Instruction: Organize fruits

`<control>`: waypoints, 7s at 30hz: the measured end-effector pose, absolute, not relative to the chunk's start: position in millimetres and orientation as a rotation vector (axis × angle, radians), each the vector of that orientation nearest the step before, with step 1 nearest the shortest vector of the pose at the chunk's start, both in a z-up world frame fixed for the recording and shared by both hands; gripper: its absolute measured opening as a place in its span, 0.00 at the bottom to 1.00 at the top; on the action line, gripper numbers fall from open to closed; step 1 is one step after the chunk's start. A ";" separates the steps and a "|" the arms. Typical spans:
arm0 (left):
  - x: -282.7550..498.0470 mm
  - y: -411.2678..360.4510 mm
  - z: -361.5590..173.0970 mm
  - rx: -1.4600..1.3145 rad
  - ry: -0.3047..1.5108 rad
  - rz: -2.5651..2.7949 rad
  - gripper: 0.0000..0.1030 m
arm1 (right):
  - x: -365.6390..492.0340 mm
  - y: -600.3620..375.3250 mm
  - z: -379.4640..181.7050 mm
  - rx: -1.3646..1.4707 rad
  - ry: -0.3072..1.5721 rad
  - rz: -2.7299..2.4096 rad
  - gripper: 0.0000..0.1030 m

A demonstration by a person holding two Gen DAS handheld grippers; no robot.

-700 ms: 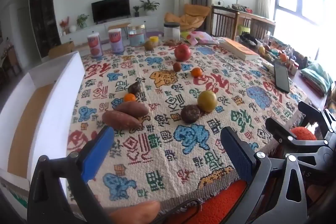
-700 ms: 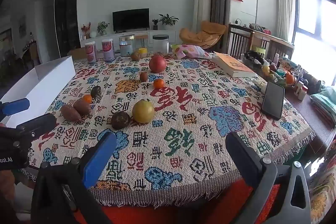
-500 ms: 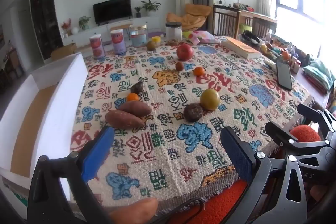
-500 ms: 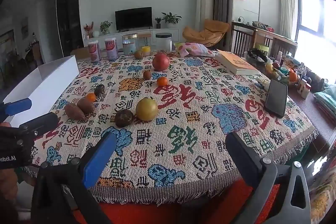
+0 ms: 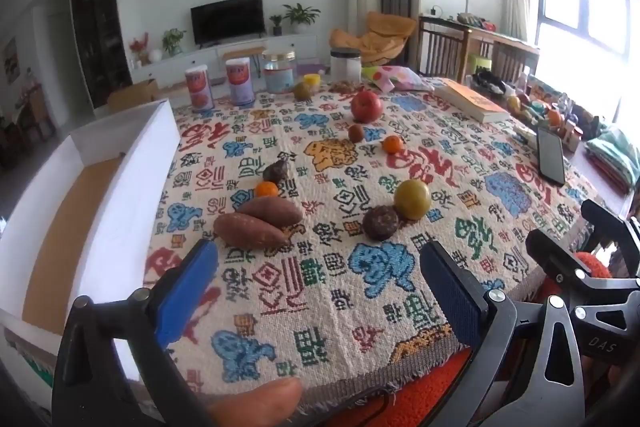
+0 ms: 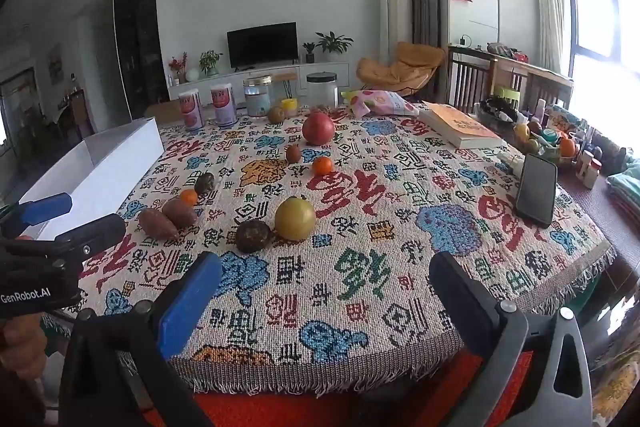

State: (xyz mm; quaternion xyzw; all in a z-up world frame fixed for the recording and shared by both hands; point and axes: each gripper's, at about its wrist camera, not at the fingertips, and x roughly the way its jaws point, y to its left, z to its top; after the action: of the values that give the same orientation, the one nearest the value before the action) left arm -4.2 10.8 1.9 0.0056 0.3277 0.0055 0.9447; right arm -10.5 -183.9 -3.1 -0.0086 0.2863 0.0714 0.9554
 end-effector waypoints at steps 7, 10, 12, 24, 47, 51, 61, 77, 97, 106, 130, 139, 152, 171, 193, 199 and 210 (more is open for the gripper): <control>-5.2 8.6 -2.1 0.016 0.655 0.019 0.99 | -12.5 -171.3 -5.2 -0.023 0.560 0.288 1.00; -3.6 10.9 -3.8 0.009 0.663 0.027 0.99 | -13.1 -175.3 -7.5 -0.014 0.530 0.230 1.00; -2.4 12.4 -6.2 0.005 0.669 0.037 0.99 | -16.8 -181.8 -2.2 -0.011 0.471 0.186 1.00; -3.6 7.1 -9.2 0.024 0.665 0.039 0.99 | -20.8 -176.9 -14.7 -0.109 0.447 0.098 1.00; -3.4 3.9 -16.4 0.031 0.692 0.025 0.99 | -15.2 -181.3 -21.3 -0.058 0.513 0.138 1.00; -3.4 3.6 -17.6 0.031 0.693 0.026 0.99 | -13.2 -181.0 -23.7 -0.064 0.523 0.135 1.00; -2.4 6.0 -25.6 0.026 0.698 0.031 0.99 | -13.1 -175.3 -26.3 -0.091 0.528 0.152 1.00; -2.9 6.5 -27.5 0.023 0.699 0.029 0.99 | -14.5 -170.9 -28.2 -0.107 0.531 0.160 1.00; -4.4 6.2 -26.7 0.021 0.696 0.029 0.99 | -14.8 -171.0 -27.8 -0.110 0.525 0.162 1.00; -5.4 7.0 -26.9 0.018 0.695 0.029 0.99 | -14.9 -170.9 -27.4 -0.111 0.525 0.161 1.00; 53.7 69.6 -85.4 -0.061 0.883 0.103 0.99 | -10.0 -165.1 -33.8 -0.124 0.565 0.186 1.00; 106.9 94.1 -86.2 -0.191 0.876 0.199 0.99 | -6.4 -171.6 -38.8 -0.109 0.588 0.175 1.00; 78.6 126.3 -95.0 -0.132 0.952 0.280 0.99 | -4.3 -179.6 -38.2 -0.084 0.586 0.186 1.00; 92.2 126.4 -110.2 -0.257 1.065 0.168 0.97 | 4.0 -184.6 -47.0 -0.048 0.652 0.184 1.00; 134.6 136.1 -104.4 -0.201 1.029 0.113 0.95 | 13.6 -190.9 -52.8 0.021 0.694 0.245 1.00; 135.3 124.7 -105.4 -0.181 1.020 0.042 0.41 | 13.9 -200.4 -54.6 0.104 0.708 0.280 1.00; 78.9 114.9 -102.2 -0.210 1.015 -0.065 0.41 | 85.0 -153.6 -92.7 0.234 0.970 0.458 0.64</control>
State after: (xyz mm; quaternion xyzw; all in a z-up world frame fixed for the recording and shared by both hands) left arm 78.9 114.9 -102.2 -0.1003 0.4849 -0.0311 0.8682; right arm 85.0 -153.6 -92.7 0.1110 0.4609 0.2177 0.8531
